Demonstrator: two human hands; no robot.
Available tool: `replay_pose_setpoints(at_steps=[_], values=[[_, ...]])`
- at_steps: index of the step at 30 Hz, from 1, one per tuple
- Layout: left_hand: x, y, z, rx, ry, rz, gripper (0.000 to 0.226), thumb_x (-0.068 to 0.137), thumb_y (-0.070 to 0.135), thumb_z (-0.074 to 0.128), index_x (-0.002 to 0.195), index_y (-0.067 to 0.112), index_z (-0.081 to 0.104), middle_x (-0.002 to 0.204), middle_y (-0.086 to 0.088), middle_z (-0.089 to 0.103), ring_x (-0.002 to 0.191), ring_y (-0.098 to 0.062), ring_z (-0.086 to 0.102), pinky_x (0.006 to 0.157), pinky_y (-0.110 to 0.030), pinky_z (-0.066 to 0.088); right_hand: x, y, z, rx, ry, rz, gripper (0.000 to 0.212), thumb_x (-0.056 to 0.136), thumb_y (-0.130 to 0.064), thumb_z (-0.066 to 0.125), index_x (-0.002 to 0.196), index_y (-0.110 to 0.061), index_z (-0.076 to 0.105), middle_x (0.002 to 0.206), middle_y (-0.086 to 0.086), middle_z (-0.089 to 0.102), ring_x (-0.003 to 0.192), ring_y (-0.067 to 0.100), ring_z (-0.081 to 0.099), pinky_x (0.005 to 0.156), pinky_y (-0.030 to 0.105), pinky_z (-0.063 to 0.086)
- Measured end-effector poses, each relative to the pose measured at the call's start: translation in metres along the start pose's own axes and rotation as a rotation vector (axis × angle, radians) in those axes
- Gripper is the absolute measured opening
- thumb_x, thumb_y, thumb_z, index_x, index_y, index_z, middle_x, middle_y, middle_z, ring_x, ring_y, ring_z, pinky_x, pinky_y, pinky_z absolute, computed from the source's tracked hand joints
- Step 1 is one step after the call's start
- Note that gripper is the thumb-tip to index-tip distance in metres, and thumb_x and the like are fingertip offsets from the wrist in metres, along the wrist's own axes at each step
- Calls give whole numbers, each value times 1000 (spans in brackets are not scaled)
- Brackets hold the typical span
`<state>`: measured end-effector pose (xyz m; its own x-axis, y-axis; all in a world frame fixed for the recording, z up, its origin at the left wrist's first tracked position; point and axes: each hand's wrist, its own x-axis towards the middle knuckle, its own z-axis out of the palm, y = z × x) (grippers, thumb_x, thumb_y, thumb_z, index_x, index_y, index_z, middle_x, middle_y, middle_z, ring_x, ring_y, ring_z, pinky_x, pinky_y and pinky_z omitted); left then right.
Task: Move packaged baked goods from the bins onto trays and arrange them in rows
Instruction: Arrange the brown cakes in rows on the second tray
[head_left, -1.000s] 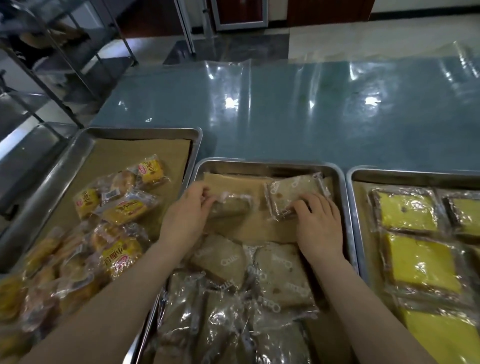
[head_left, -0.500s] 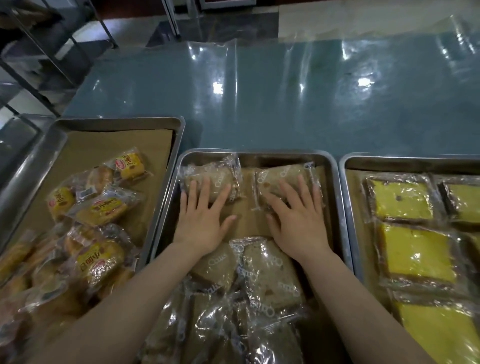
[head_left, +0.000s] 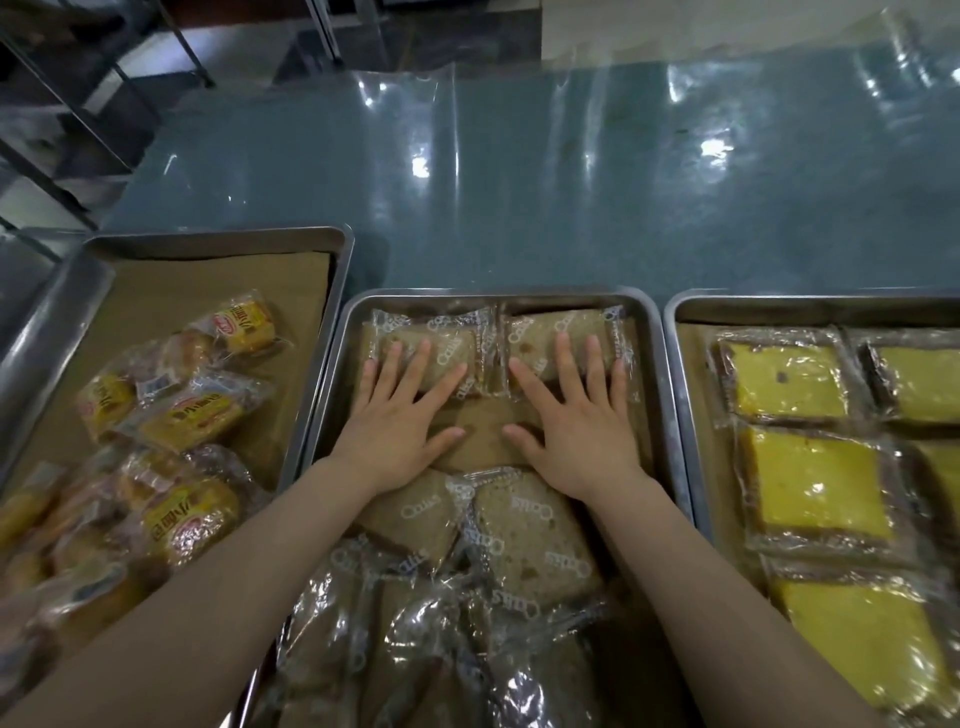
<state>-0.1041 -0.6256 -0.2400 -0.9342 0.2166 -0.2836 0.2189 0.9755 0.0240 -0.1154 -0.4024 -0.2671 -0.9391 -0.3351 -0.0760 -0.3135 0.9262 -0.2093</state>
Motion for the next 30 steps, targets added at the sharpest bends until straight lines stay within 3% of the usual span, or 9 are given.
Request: replay_pose_setpoints(at_steps=[4,6,8,10,14,17,21,26,30], values=[[-35,16,-3,-111,153,20,68,93,52,30,148,35,-7,155,1,-19,141,-17,-24,113,-35,-15,-14,-2,-16,68,63,-8,65,92,-59,22,151,-33,10,160,7,-3,144,27,-17,116,52,-8],[-64,21,1,-200,154,31,63,95,44,38,149,32,9,157,4,-7,143,-13,-13,115,-31,-10,-36,-8,-26,143,166,-2,59,94,-50,34,146,-23,30,156,8,24,146,29,8,117,51,13],[-91,21,8,-277,94,60,56,94,44,41,146,35,22,156,10,6,144,-11,0,118,-33,-2,-62,-17,-33,202,208,6,46,90,-45,45,127,-17,52,134,7,50,129,32,40,104,48,38],[-111,16,10,-385,69,63,52,93,46,45,141,41,27,151,18,12,143,-6,5,118,-32,1,-86,-31,-36,212,118,16,50,85,-59,41,115,-21,56,119,2,53,110,26,50,92,40,46],[-131,9,12,-459,66,55,56,91,49,48,142,41,26,152,19,9,142,-1,-4,114,-25,-7,-113,-57,-29,160,-118,-2,70,75,-79,31,128,-34,37,131,-2,39,120,22,38,98,43,37],[-132,12,16,-323,-28,50,64,92,56,40,144,42,6,152,17,-8,140,-4,-15,110,-24,-16,-111,-57,-28,113,-80,-82,50,84,-49,52,130,-33,40,136,-3,38,127,23,35,100,44,32],[-121,15,14,-273,-77,12,64,94,55,36,147,39,3,152,12,-16,141,-10,-18,111,-30,-16,-97,-31,-33,70,-59,-44,59,83,-4,51,133,-36,46,152,-5,29,145,20,5,116,53,4],[-98,28,16,-227,-131,-54,70,95,54,32,146,36,-14,149,4,-30,138,-17,-27,108,-35,-18,-103,-20,-19,63,-114,-78,59,96,-23,42,146,-41,18,160,-1,-3,145,26,-15,116,51,-7],[-75,36,15,-279,-173,-117,76,92,62,27,142,36,-25,143,2,-39,133,-19,-35,109,-39,-19,-101,-20,-11,111,-67,-64,49,97,-31,39,143,-40,26,160,-3,-2,144,24,-17,114,49,-14]])
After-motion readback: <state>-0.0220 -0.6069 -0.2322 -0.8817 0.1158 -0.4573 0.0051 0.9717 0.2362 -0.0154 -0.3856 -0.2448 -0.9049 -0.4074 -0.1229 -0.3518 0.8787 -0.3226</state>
